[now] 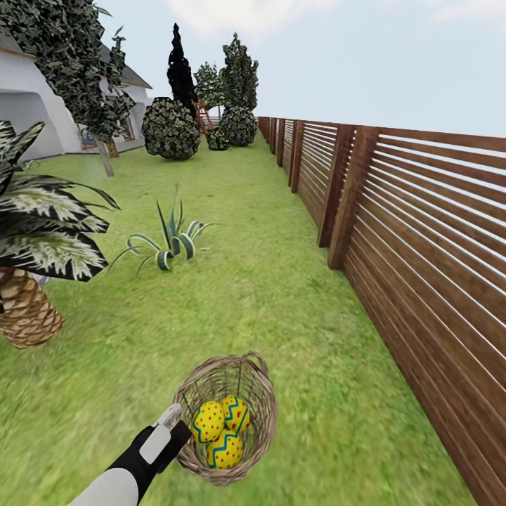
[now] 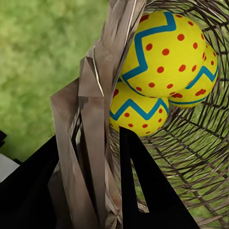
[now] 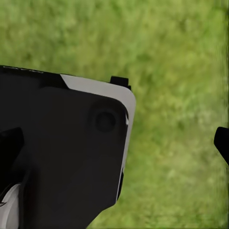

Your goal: Take the three Easter eggs out of the wicker basket on the lawn in the garden, then place them on the lawn next to a single tree (choose any tree) so that all three eggs are next to the same tree and none are left in the basket.

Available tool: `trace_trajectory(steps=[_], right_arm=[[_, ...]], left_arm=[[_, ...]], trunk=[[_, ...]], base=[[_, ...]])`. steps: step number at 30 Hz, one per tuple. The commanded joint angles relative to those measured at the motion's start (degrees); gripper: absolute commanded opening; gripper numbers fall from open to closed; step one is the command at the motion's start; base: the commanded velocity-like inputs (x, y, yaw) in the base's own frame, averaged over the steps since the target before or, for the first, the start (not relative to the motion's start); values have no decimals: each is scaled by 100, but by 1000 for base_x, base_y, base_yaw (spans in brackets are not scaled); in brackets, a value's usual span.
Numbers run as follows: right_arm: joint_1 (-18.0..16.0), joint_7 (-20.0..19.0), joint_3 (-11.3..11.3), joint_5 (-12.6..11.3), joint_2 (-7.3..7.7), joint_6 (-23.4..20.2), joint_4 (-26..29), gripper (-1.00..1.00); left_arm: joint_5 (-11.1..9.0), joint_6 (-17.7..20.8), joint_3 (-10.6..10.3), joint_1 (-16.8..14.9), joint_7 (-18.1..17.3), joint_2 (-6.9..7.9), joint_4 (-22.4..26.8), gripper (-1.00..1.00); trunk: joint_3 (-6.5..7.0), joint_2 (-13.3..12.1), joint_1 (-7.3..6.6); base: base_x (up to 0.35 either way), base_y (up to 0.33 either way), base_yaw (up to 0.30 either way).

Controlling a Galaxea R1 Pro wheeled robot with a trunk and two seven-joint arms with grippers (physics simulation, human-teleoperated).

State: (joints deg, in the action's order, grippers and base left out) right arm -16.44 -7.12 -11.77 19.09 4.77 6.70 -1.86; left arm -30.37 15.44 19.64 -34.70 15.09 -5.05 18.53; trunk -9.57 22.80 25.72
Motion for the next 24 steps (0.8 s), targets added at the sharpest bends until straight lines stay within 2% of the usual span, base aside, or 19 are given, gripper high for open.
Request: trace_trajectory(steps=[1, 19, 24], right_arm=[[-9, -10, -43, 46, 9, 39, -9, 100], [-9, -2, -53, -9, 48, 42, -38, 100], [-9, 0, -51, -2, 50, 42, -34, 100]], left_arm=[[-74, 21, 0, -2, 38, -4, 19, -100], [-74, 21, -3, -2, 38, -4, 19, -100], [-74, 21, -3, -2, 38, -4, 19, -100]], trunk=[[-11, 12, 7], [-11, 12, 7], [-11, 12, 7]], base=[[328, -106, 0], [328, -106, 1], [328, -107, 182]])
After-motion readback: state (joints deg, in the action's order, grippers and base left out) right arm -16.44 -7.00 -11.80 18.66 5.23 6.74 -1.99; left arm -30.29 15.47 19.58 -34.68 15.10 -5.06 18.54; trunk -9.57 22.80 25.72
